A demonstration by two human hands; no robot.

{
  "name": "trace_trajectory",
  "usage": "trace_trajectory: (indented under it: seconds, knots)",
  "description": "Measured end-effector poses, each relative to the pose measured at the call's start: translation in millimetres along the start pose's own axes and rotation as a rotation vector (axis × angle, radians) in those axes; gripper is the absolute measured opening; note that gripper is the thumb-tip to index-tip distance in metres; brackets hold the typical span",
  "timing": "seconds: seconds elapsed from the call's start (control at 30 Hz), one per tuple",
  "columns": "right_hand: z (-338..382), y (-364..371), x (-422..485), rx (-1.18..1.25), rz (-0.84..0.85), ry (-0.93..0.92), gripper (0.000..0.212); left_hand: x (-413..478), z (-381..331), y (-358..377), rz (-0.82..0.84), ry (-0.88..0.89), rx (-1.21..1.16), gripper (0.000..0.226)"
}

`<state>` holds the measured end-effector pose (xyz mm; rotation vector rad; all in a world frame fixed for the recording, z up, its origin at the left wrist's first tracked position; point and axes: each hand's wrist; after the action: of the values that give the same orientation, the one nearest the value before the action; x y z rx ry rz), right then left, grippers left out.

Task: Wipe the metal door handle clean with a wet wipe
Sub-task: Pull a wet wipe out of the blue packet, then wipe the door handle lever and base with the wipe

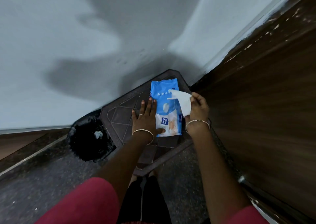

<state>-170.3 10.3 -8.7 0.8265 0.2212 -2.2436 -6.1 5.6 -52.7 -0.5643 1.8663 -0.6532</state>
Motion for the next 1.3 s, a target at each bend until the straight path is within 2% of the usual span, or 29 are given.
trace_trajectory:
  seconds: [0.03, 0.1, 0.13, 0.2, 0.23, 0.3, 0.33, 0.37, 0.43, 0.57, 0.67, 0.73, 0.83, 0.97, 1.07, 1.23, 1.3]
  knots:
    - [5.7, -2.5, -5.1, 0.072, 0.038, 0.086, 0.024, -1.8, -1.5, -5.2, -0.002, 0.000, -0.001, 0.113]
    - [18.1, -6.5, -18.3, 0.221, 0.101, 0.213, 0.025, -10.2, -9.5, -19.8, -0.115, 0.027, -0.035, 0.092]
    - [25.6, -8.1, -27.4, 0.283, 0.124, 0.246, 0.024, -17.8, -16.4, -29.2, -0.226, 0.057, -0.121, 0.077]
    - [42.0, -12.0, -51.4, 0.382, 0.164, 0.266, 0.024, -39.1, -36.0, -51.6, -0.394, 0.075, -0.491, 0.046]
    - [51.0, -14.0, -65.4, 0.416, 0.180, 0.262, 0.025, -52.2, -48.7, -66.7, -0.366, 0.049, -0.746, 0.034]
    - [67.5, -19.5, -94.8, 0.455, 0.220, 0.251, 0.026, -79.7, -73.5, -95.0, -0.066, -0.017, -1.223, 0.024]
    - [77.6, -22.8, -110.9, 0.475, 0.246, 0.246, 0.026, -94.3, -82.5, -107.3, 0.099, -0.022, -1.375, 0.019]
    - [88.5, -26.6, -127.4, 0.501, 0.272, 0.239, 0.026, -108.7, -89.7, -118.5, 0.209, -0.001, -1.473, 0.013]
    - [108.7, -33.0, -155.6, 0.542, 0.311, 0.228, 0.027, -133.6, -100.6, -135.2, 0.259, 0.068, -1.556, 0.003]
    - [146.5, -47.1, -207.0, 0.395, 0.293, 0.160, 0.040, -181.7, -124.6, -164.3, 0.154, 0.181, -1.390, 0.008]
    - [169.3, -58.2, -235.6, 0.200, 0.051, -0.045, 0.038, -205.9, -142.8, -183.3, 0.025, 0.281, -1.256, 0.006]
    - [183.4, -66.7, -255.8, 0.026, -0.015, -0.220, 0.030, -220.8, -155.1, -193.1, -0.050, 0.361, -1.120, 0.008]
    - [196.4, -78.5, -277.7, -0.122, 0.048, -0.441, 0.037, -238.5, -175.7, -204.2, -0.098, 0.479, -1.015, 0.004]
    - [210.7, -93.8, -287.7, -0.321, 0.102, -0.628, 0.057, -252.3, -204.9, -212.6, -0.135, 0.558, -0.852, 0.032]
    - [221.3, -111.5, -281.4, -0.296, 0.154, -0.632, 0.052, -254.7, -224.4, -218.7, -0.181, 0.571, -0.741, 0.038]
    - [248.8, -143.2, -260.9, -0.315, 0.334, -0.505, 0.019, -251.9, -260.9, -237.2, -0.148, 0.598, -0.593, 0.034]
    - [264.2, -159.4, -252.6, -0.216, 0.423, -0.358, 0.032, -246.7, -274.0, -247.1, -0.126, 0.592, -0.567, 0.029]
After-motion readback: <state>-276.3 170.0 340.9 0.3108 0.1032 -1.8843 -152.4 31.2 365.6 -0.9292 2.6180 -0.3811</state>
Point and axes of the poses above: each hand's wrist, its own x-axis towards the middle knuckle, its own y-axis out of the palm, z = x × y, and after that the axes turned 7 degrees about z, right-handed
